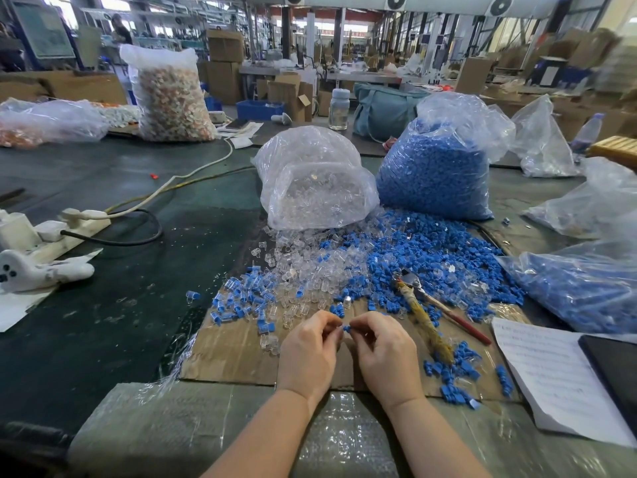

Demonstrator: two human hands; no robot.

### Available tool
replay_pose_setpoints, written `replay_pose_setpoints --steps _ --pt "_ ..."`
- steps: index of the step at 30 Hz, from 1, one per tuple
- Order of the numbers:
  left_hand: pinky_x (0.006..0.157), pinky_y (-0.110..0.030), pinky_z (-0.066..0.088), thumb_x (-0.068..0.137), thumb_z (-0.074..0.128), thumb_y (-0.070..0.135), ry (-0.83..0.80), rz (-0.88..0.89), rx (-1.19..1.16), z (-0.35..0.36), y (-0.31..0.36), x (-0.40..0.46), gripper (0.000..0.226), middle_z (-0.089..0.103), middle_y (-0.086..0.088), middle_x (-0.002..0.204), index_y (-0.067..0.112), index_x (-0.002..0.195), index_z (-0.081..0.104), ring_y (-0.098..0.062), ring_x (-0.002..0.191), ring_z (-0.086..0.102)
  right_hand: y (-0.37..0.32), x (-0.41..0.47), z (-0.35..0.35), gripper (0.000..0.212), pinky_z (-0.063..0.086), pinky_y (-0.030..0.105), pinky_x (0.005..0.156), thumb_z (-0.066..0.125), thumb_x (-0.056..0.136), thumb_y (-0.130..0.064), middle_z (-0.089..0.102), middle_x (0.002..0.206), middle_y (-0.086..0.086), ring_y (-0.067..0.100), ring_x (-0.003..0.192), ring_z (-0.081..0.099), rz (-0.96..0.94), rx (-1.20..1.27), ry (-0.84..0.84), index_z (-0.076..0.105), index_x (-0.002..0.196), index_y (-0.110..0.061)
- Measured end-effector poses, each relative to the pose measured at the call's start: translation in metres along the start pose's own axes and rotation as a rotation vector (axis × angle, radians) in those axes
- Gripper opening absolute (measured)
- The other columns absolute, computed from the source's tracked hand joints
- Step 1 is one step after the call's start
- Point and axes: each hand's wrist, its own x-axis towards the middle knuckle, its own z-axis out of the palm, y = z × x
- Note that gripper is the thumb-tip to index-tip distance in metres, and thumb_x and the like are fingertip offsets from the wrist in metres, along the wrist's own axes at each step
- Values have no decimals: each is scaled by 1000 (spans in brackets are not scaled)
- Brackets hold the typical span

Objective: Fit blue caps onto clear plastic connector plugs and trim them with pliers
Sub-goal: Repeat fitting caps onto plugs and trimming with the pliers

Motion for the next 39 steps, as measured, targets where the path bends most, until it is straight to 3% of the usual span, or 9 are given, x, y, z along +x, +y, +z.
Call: replay_pose_setpoints --steps 9,15,20,29,39 --pt "78 -20 48 90 59 15 -24 76 29 -1 0 -2 12 68 8 87 20 97 67 -6 83 60 0 -1 -1 11 50 30 65 73 75 -5 66 72 -4 16 70 60 7 -4 -17 68 77 -15" --pt "73 -13 47 90 58 15 5 -4 -44 0 -1 1 9 66 9 84 21 93 64 -4 80 60 -2 -2 -1 11 51 29 65 73 77 -9 64 78 -6 14 72 59 -35 32 11 68 86 -14" --pt "77 -20 50 92 56 16 -12 -29 -74 0 -2 1 10 64 11 83 23 95 62 -3 81 60 0 -1 -2 15 51 26 70 72 78 -8 62 86 -7 10 80 57 -47 46 -14 69 91 -15" --pt "70 -9 45 92 55 12 -32 -24 -86 -1 -2 1 16 64 12 80 27 91 61 0 78 59 0 0 -1 13 51 27 67 76 76 -12 63 81 -5 14 78 59 -56 39 -28 74 89 -14" --pt "73 -18 50 90 58 15 -25 -52 -88 0 -3 3 11 64 11 77 25 88 62 -3 76 60 -1 0 -1 14 52 28 70 75 76 -10 64 82 -5 13 80 59 -59 32 -42 75 90 -15"
